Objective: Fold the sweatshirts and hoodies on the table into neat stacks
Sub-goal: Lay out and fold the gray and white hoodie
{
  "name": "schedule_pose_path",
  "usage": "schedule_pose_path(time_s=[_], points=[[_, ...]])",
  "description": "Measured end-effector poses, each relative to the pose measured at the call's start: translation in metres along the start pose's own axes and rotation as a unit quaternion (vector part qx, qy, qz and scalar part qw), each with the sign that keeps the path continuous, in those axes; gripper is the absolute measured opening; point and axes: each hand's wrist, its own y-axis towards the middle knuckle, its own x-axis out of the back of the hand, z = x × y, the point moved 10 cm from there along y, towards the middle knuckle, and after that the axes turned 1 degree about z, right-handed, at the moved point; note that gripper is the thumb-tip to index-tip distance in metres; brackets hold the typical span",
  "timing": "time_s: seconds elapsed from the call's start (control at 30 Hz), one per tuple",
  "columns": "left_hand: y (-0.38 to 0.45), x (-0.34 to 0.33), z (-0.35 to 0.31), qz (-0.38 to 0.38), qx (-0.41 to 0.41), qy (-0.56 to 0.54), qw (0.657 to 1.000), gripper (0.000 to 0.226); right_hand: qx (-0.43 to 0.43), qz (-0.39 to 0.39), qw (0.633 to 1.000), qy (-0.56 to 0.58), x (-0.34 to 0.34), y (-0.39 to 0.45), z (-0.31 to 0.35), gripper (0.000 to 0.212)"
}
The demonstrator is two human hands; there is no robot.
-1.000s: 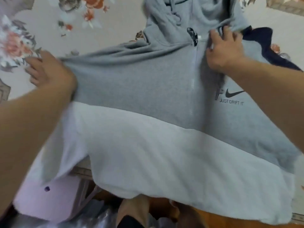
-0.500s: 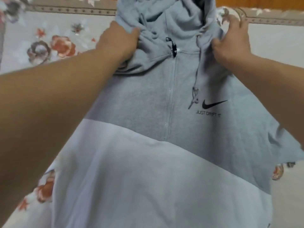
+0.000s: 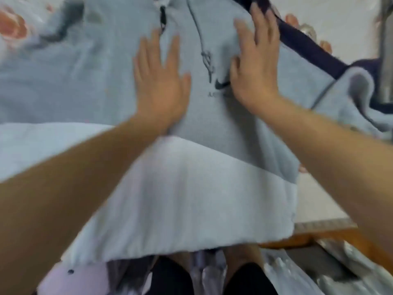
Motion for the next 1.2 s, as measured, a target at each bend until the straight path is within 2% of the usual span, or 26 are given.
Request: schedule_pose_path(time_s=[0.07,0.1,0.17,0.23,0.3,0.33,0.4,0.47,0.57,0.63,0.7,0.77,0.83,0.93,1.03,1.07,1.13,1.2], points=[[-0.099,-0.026,-0.050,0.042,-0.092,-0.026,0.995,0.063,-0.004,0.038,0.999,-0.006,0.014,-0.091,-0.023,0.056],[-0.135,-0.042,-0.063,0.066,-0.119,-0.016,0.991,0.061,-0.051,0.039,0.998,-0.006,0.028,-0.129,-0.049,0.053],[-0.174,-0.070,-0.067,0.102,-0.138,0.033,0.985,0.060,-0.246,0.035,0.969,0.011,0.058,-0.189,-0.122,0.045],[-0.192,-0.082,-0.066,0.126,-0.143,0.069,0.979,0.062,-0.433,0.011,0.901,0.010,0.087,-0.239,-0.187,0.039],[-0.203,-0.083,-0.072,0.123,-0.168,0.076,0.975,0.062,-0.566,-0.021,0.823,0.047,0.110,-0.262,-0.225,0.046],[-0.202,-0.083,-0.072,0.128,-0.167,0.074,0.975,0.063,-0.617,-0.039,0.779,0.105,0.112,-0.265,-0.238,0.053],[-0.198,-0.084,-0.070,0.140,-0.151,0.077,0.976,0.065,-0.663,-0.079,0.692,0.274,0.100,-0.254,-0.254,0.061],[-0.199,-0.083,-0.072,0.151,-0.130,0.087,0.976,0.068,-0.639,-0.112,0.658,0.382,0.088,-0.229,-0.263,0.053],[-0.212,-0.089,-0.083,0.185,-0.117,0.107,0.970,0.072,-0.605,-0.131,0.657,0.429,0.077,-0.209,-0.270,0.034],[-0.229,-0.095,-0.096,0.213,-0.126,0.125,0.961,0.077,-0.582,-0.133,0.670,0.441,0.080,-0.206,-0.265,0.022],[-0.251,-0.101,-0.110,0.243,-0.141,0.130,0.951,0.082,-0.536,-0.163,0.727,0.395,0.109,-0.202,-0.262,0.011],[-0.273,-0.107,-0.123,0.271,-0.152,0.134,0.941,0.084,-0.466,-0.208,0.800,0.316,0.157,-0.198,-0.259,0.023],[-0.291,-0.110,-0.138,0.305,-0.157,0.125,0.931,0.081,-0.422,-0.263,0.820,0.282,0.200,-0.203,-0.260,0.030],[-0.309,-0.115,-0.172,0.350,-0.181,0.107,0.913,0.071,-0.463,-0.283,0.804,0.242,0.216,-0.224,-0.285,0.024],[-0.314,-0.119,-0.201,0.380,-0.205,0.087,0.898,0.065,-0.550,-0.205,0.782,0.211,0.188,-0.238,-0.300,0.015],[-0.312,-0.115,-0.205,0.382,-0.202,0.061,0.900,0.064,-0.578,-0.185,0.771,0.194,0.179,-0.245,-0.299,0.025],[-0.312,-0.105,-0.193,0.384,-0.160,-0.028,0.909,0.061,-0.590,-0.165,0.773,0.167,0.161,-0.259,-0.280,0.052],[-0.309,-0.083,-0.149,0.323,-0.066,-0.134,0.935,0.058,-0.578,-0.128,0.785,0.183,0.131,-0.279,-0.249,0.062]])
